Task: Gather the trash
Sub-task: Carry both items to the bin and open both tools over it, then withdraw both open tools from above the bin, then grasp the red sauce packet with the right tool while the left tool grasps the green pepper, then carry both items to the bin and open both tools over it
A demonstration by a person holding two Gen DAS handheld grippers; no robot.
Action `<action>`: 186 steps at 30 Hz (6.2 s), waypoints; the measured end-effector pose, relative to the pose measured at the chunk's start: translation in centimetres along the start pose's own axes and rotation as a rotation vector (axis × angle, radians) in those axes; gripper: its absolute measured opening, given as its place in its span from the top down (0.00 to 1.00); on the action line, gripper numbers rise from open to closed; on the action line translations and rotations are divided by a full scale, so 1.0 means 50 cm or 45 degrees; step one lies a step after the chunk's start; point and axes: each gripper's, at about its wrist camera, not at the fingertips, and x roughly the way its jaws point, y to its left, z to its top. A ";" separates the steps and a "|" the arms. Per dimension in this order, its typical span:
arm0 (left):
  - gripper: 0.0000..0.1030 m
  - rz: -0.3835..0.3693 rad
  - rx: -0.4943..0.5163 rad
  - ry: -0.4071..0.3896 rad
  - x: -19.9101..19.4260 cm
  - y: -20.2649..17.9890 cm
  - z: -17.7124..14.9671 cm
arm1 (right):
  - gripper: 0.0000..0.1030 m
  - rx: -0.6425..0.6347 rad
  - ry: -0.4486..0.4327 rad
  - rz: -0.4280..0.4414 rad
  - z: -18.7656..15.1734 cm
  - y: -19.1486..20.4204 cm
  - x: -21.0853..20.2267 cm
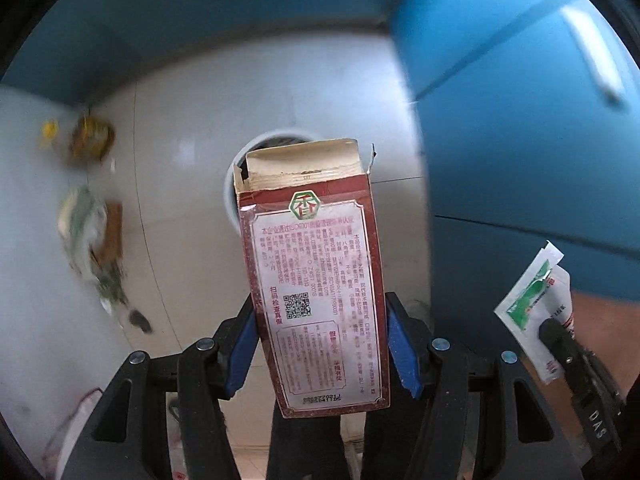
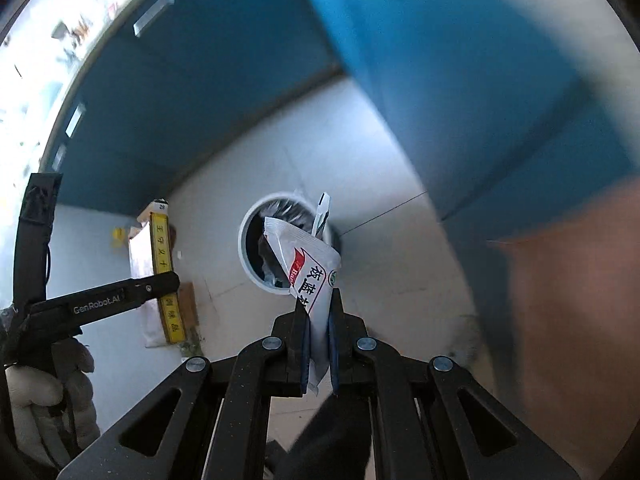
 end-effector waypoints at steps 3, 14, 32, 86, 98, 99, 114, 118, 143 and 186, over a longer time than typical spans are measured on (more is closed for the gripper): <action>0.46 -0.036 -0.086 0.083 0.155 0.092 0.060 | 0.93 -0.025 0.073 0.029 0.023 0.046 0.203; 0.46 -0.165 -0.222 0.248 0.529 0.252 0.206 | 0.93 -0.078 0.305 0.038 0.048 0.066 0.747; 0.09 -0.101 -0.239 0.181 0.488 0.276 0.198 | 0.21 -0.214 0.363 -0.073 0.070 0.105 0.822; 0.09 -0.005 0.263 -0.542 -0.536 -0.475 -0.283 | 0.00 0.225 -0.465 -0.056 -0.066 -0.263 -0.683; 0.15 -0.286 0.316 -0.037 -0.300 -1.006 -0.198 | 0.30 0.948 -0.415 -0.223 -0.181 -0.871 -0.684; 0.26 -0.274 0.303 -0.011 -0.278 -1.026 -0.191 | 0.30 0.954 -0.409 -0.218 -0.185 -0.879 -0.679; 0.73 -0.144 0.488 -0.094 -0.267 -1.046 -0.230 | 0.31 0.656 -0.313 -0.444 -0.152 -0.790 -0.582; 0.74 -0.135 0.523 -0.071 -0.250 -1.058 -0.245 | 0.61 0.571 -0.388 -0.468 -0.167 -0.756 -0.582; 0.83 -0.103 0.592 -0.385 -0.417 -0.705 -0.280 | 0.92 0.457 -0.597 -0.176 -0.126 -0.527 -0.710; 0.15 0.166 -0.076 0.012 0.433 0.175 0.158 | 0.08 -0.033 0.201 -0.148 0.075 0.036 0.729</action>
